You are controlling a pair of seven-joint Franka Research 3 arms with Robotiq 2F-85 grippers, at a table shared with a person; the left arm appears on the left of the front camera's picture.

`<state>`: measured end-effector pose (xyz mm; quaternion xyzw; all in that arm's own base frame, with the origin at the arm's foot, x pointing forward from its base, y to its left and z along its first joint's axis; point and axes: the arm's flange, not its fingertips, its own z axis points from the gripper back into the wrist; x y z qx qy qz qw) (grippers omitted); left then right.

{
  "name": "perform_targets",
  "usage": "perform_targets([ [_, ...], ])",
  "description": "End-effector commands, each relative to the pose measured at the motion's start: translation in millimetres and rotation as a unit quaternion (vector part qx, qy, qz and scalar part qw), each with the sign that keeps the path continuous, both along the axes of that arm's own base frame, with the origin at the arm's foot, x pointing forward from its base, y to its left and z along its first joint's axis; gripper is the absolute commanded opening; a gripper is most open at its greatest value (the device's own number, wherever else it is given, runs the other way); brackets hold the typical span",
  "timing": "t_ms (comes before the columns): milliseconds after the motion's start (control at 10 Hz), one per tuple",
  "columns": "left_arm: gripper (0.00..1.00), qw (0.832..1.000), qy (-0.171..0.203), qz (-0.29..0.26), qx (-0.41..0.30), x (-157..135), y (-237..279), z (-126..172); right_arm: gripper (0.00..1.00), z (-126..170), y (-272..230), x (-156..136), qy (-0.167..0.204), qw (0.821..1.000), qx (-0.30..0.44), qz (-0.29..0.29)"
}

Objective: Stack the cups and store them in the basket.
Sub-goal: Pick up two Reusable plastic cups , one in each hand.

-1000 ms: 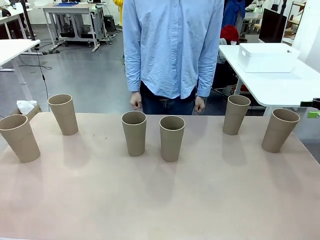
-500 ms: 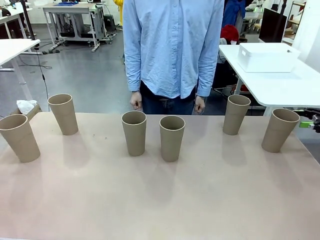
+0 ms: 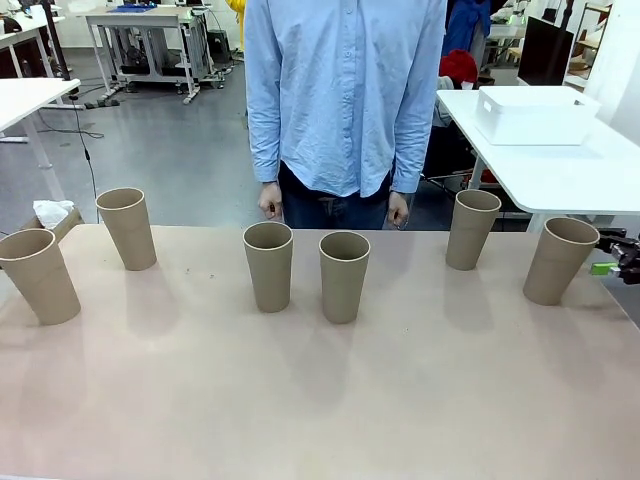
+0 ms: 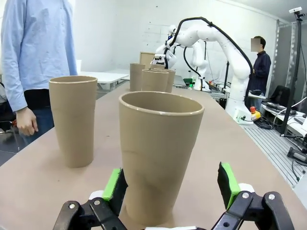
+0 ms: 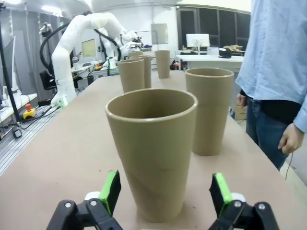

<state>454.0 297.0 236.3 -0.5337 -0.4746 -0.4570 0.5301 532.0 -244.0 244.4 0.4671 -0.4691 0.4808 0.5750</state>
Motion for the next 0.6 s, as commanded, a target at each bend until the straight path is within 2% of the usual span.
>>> perform_targets([
  [0, 1.00, 1.000, -0.014, -0.005, -0.015, 1, -1, 6, 1.00, 1, -2, 3, -0.011, 1.000, 0.013, 0.024],
  [100, 1.00, 1.000, 0.000, 0.000, 0.000, 0, 0, 0, 1.00, 0, 0, 0, 0.000, 1.000, 0.000, 0.000],
  [300, 1.00, 1.000, 0.000, -0.002, -0.003, 1, -3, -2, 1.00, -3, 2, 1, 0.001, 1.000, 0.002, 0.009],
  [500, 1.00, 1.000, -0.027, 0.005, 0.009, 2, -20, -11, 1.00, -10, 9, 2, -0.022, 1.000, 0.004, 0.004],
])
